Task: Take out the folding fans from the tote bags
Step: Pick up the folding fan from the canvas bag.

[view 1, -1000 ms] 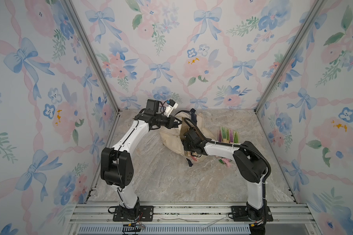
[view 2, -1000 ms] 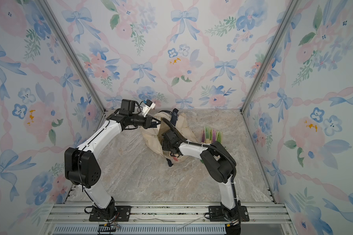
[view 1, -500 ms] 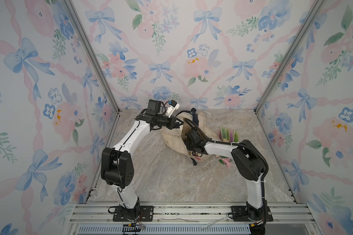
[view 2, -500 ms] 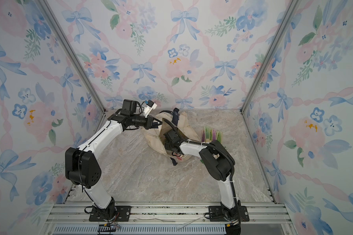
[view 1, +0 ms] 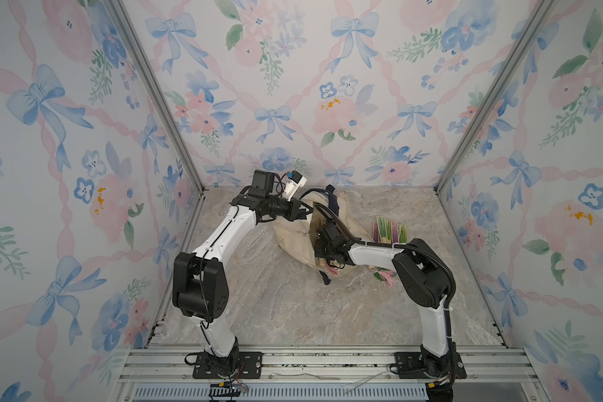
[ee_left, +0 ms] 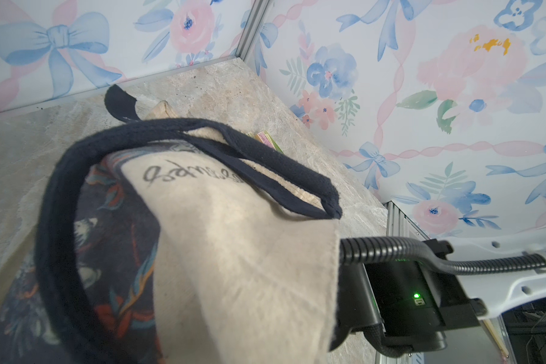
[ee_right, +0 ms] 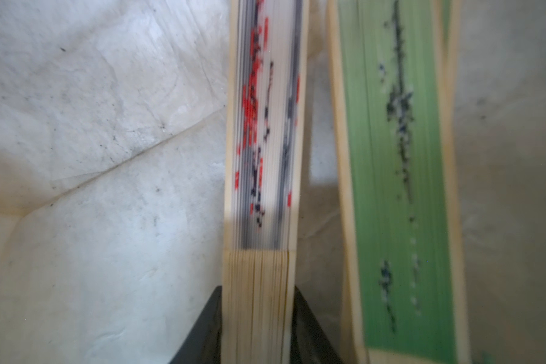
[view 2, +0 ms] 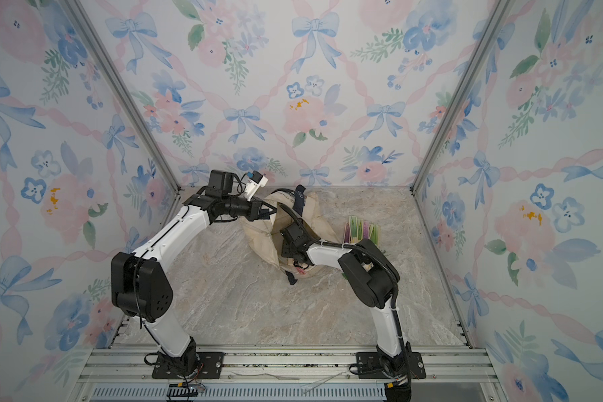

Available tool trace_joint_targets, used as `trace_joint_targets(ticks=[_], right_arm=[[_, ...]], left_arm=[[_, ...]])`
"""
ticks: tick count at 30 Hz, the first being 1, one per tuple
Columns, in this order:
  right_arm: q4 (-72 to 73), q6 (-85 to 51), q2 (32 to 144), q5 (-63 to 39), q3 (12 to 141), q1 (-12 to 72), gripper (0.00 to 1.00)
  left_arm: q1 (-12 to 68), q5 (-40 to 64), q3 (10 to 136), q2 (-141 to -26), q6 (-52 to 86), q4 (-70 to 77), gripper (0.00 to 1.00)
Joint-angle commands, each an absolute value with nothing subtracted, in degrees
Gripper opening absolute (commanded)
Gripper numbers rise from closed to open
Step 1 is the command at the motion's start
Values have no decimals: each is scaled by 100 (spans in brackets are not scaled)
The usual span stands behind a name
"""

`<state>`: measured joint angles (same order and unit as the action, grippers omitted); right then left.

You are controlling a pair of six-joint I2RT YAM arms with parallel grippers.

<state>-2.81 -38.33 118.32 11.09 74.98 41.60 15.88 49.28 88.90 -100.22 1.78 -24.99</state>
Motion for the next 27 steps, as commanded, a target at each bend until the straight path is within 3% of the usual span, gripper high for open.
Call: trace_joint_targets(ticks=[1,5,12,19,27], right_arm=[[-474,-3702,11966,1424,7462,4088,32],[-221,-3659,11889,1353,7293,4078,23],[1512,-3157,11283,777,6421,4084,10],[3376,-2971,10611,55,5393,4076,7],[4225,-2745,9929,-364,4515,4082,5]], left_arm=[[1635,5106,8901,-9783,158,-2353,0],[1633,5098,8912,-9791,158,-2355,0],[1635,5089,8878,-9836,149,-2355,0],[1634,5089,8859,-9923,132,-2353,0],[1613,5076,8969,-9958,132,-2355,0]])
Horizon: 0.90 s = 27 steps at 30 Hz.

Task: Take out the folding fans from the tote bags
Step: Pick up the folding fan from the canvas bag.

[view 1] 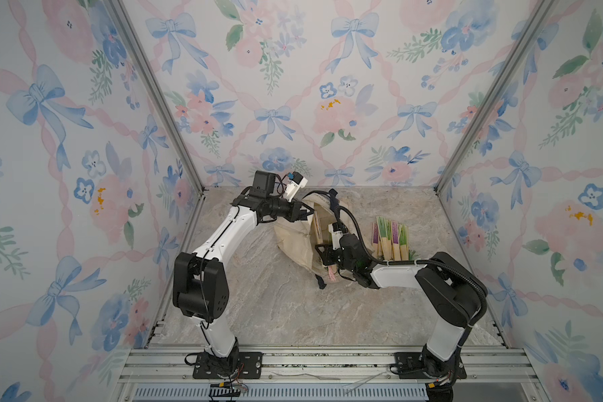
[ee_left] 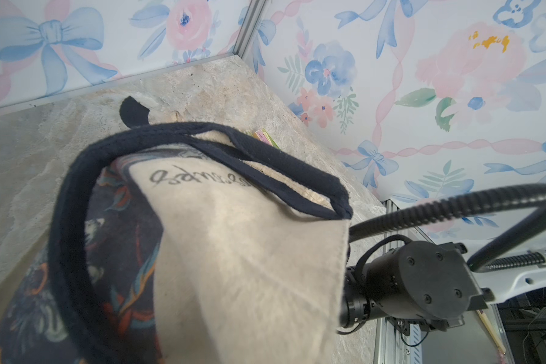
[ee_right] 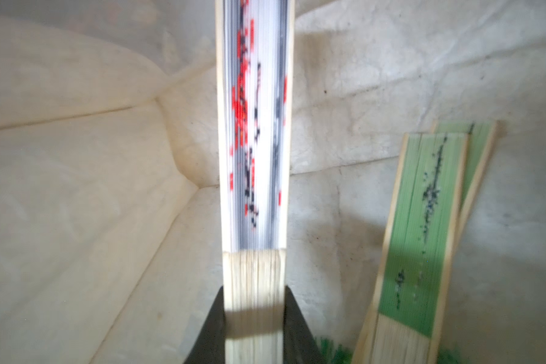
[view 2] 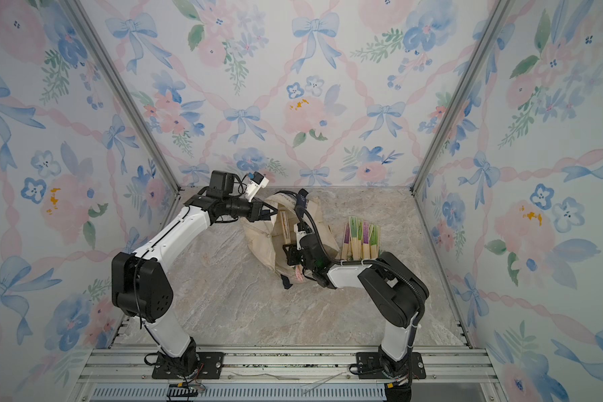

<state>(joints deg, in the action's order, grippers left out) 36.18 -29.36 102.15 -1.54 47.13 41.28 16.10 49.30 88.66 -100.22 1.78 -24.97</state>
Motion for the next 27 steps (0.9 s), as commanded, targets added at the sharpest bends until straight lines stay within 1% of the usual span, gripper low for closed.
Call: trace_joint_targets(ticks=[1,7,11,17,20,27], right_arm=[[4238,-2722,9831,-358,4414,4082,5],[4437,-2533,9337,-507,3793,4082,4],[4692,-2369,9080,-727,3357,4091,4],[4821,-2222,8492,-761,2755,4101,4],[4628,-1993,8042,-862,2573,4119,4],[3359,-1351,6788,-610,2545,4138,5]], left_arm=[[1607,5065,8990,-9958,132,-2353,0],[1561,4888,9027,-9961,180,-2349,0],[1525,4890,8963,-9943,293,-2224,0],[1521,4961,9046,-9996,376,-2215,0],[1529,4957,9079,-10030,387,-2215,0],[1597,5008,9166,-10177,439,-2212,0]])
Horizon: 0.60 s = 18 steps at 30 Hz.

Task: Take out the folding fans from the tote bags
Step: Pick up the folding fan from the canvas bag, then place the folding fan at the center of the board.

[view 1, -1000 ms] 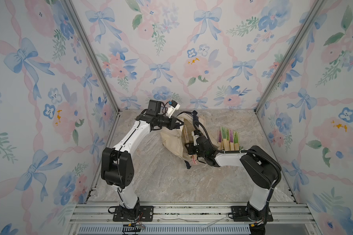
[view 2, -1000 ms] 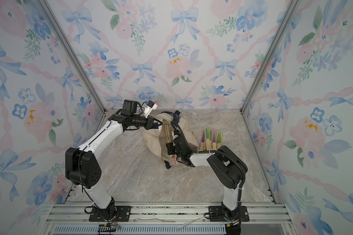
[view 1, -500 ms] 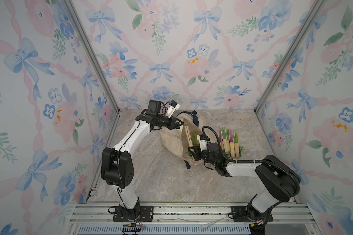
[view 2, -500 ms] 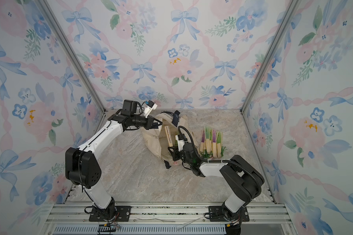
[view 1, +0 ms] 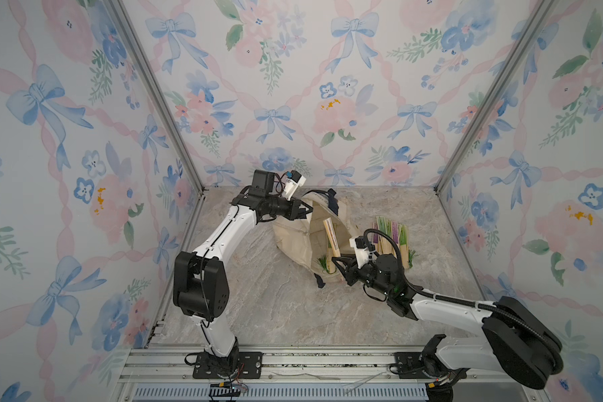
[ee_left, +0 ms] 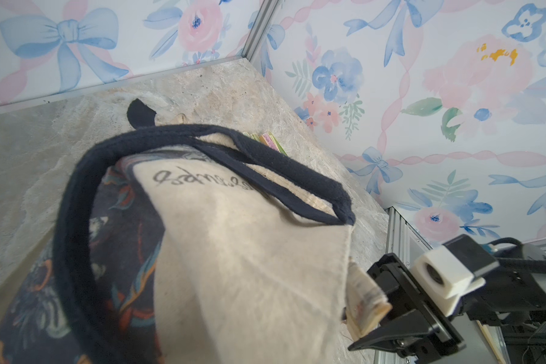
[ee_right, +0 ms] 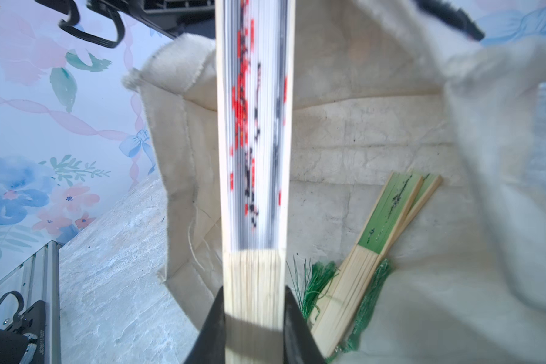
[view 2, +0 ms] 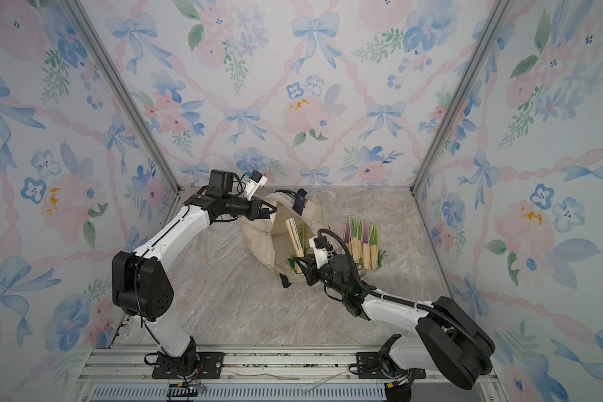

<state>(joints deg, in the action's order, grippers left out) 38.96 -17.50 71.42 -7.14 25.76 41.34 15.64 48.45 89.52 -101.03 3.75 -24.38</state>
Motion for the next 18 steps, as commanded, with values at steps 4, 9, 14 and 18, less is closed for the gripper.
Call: trace_joint_targets(ticks=[4,9,14,18], right_arm=[[2878,-1105,6264,-472,2617,4105,5],[2477,-939,5628,-319,2729,4052,5],[1519,-879,4876,15,2988,3757,4],[649,-967,4485,32,3285,3102,3]], left_arm=[[1649,5044,9220,-10269,466,-2213,0],[1678,5019,9251,-10318,466,-2213,0],[1679,4993,9211,-10267,467,-2213,0],[1678,4961,9204,-10230,457,-2215,0]])
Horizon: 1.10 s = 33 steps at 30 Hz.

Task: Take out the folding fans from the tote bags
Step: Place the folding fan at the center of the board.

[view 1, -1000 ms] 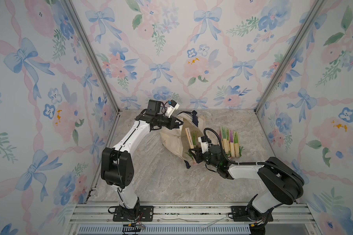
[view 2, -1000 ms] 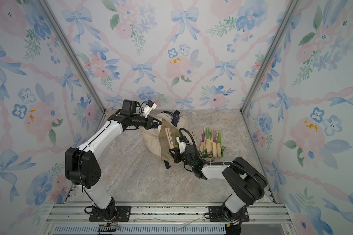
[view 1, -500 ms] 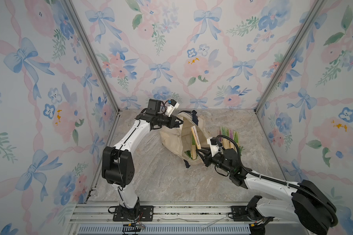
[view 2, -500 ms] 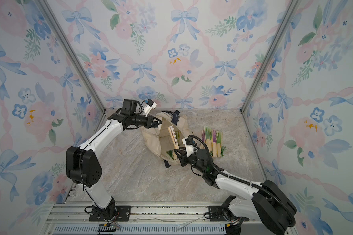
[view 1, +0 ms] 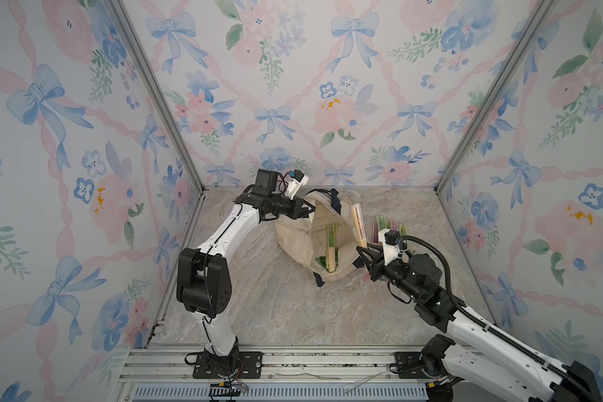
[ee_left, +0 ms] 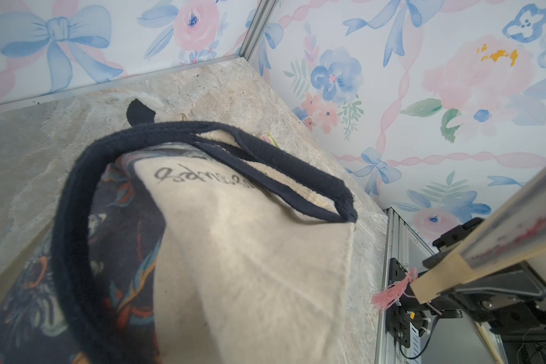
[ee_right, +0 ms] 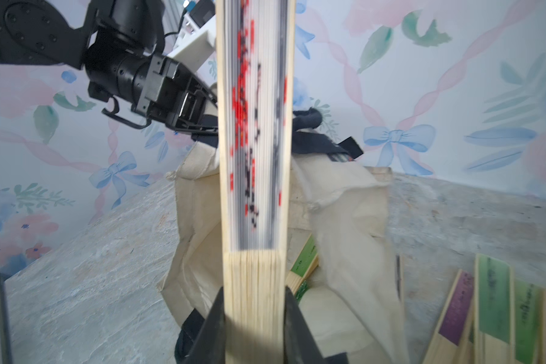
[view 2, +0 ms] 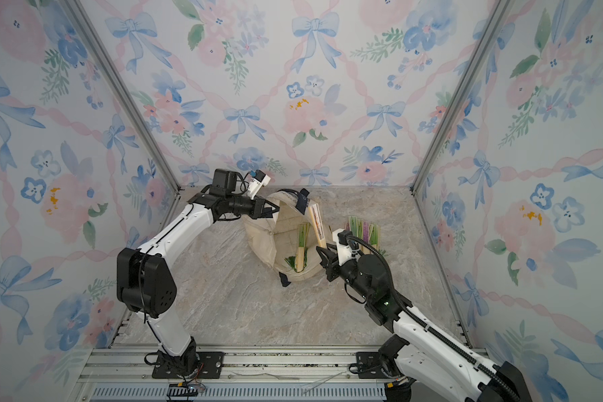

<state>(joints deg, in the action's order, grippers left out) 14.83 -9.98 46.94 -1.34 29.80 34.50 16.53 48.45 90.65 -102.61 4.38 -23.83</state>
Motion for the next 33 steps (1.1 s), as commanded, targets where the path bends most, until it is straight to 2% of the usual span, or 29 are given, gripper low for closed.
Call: trace_joint_targets(ticks=[1,5,8,15,21,26,27,30,33], right_arm=[[589,-971,4421,-36,3296,2929,3],[443,-1143,4299,-98,3267,2154,2],[45,-1187,4727,-146,3463,1537,1],[-1283,-984,6978,569,4734,898,2],[-2292,-1130,9122,448,6166,621,12],[-2900,-1165,10313,595,7055,628,15],[-2862,-1185,10375,583,7073,630,20],[-2924,-1213,10375,528,7124,634,48],[-2892,-1165,10091,458,7003,629,60]], left_arm=[[1679,4957,9202,-10230,457,-2215,0],[1674,4939,9202,-10250,472,-2210,0],[1687,4942,9169,-10229,477,-2215,0],[1735,4914,9148,-10172,470,-2215,0],[1761,4871,9028,-10056,449,-2215,0],[1763,4847,8912,-9966,401,-2214,0],[1768,4850,8897,-9949,391,-2215,0],[1749,4860,8903,-9937,374,-2215,0],[1749,4877,8936,-9958,364,-2215,0]])
